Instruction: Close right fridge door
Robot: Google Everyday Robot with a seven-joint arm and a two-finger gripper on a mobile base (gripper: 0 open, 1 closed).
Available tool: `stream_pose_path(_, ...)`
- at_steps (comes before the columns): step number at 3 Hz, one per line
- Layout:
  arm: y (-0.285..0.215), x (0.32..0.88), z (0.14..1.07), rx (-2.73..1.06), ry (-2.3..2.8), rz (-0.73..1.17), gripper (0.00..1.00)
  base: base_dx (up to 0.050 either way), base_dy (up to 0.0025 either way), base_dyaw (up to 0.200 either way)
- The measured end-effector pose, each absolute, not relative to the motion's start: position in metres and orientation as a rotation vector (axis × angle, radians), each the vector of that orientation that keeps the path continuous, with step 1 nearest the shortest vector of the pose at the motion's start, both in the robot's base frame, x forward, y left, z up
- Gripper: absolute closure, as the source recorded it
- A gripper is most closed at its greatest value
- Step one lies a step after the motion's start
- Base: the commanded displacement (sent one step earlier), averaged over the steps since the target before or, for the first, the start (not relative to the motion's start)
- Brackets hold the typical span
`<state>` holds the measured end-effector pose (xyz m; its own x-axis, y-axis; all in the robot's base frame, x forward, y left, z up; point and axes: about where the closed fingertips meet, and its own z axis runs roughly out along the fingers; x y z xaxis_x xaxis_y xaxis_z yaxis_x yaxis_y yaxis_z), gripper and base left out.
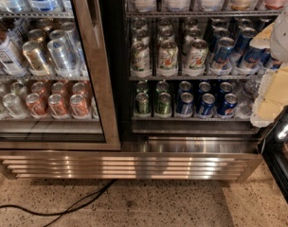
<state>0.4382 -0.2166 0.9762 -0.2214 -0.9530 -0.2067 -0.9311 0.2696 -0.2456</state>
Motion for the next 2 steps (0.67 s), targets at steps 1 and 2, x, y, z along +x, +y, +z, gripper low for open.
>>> stream_pose_path(1, -0.2166, 0.4382, 0.9762, -1.725, 2.232, -0.098, 0.0, -0.05, 0.0, 0.0)
stream_pose_path(2, -0.2166, 0.4382, 0.9762, -1.725, 2.232, -0.098, 0.0, -0.05, -0.00005, 0.0)
